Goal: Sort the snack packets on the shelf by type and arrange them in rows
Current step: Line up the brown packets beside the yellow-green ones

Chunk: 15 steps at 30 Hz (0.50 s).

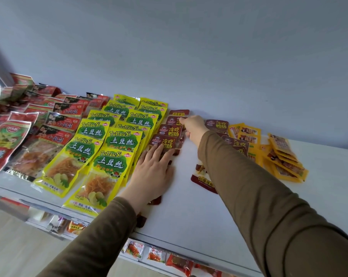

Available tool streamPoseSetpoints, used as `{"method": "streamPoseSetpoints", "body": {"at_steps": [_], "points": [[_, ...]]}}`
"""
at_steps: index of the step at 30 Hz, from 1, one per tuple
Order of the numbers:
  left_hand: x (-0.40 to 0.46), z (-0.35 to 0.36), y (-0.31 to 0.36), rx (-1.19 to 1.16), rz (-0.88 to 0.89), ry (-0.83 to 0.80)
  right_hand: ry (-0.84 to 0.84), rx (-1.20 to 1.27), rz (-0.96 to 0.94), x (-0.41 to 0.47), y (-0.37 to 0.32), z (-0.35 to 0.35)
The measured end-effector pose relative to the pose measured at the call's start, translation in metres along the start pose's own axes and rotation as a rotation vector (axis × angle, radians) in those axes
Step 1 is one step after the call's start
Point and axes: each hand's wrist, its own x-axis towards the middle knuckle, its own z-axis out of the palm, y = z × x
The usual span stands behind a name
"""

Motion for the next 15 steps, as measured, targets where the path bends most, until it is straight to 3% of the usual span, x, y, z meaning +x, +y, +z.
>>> {"method": "streamPoseSetpoints", "body": {"at_steps": [11,15], "points": [[0.005,-0.001,-0.002,0.026,-0.04,0.023,-0.001,-0.096,-0.096,-0.007,-0.003,0.001],[-0.001,-0.017,0.003,-0.088,-0.014,0.079,0.046,-0.097,-0.132,-0.015,-0.014,-0.004]]}}
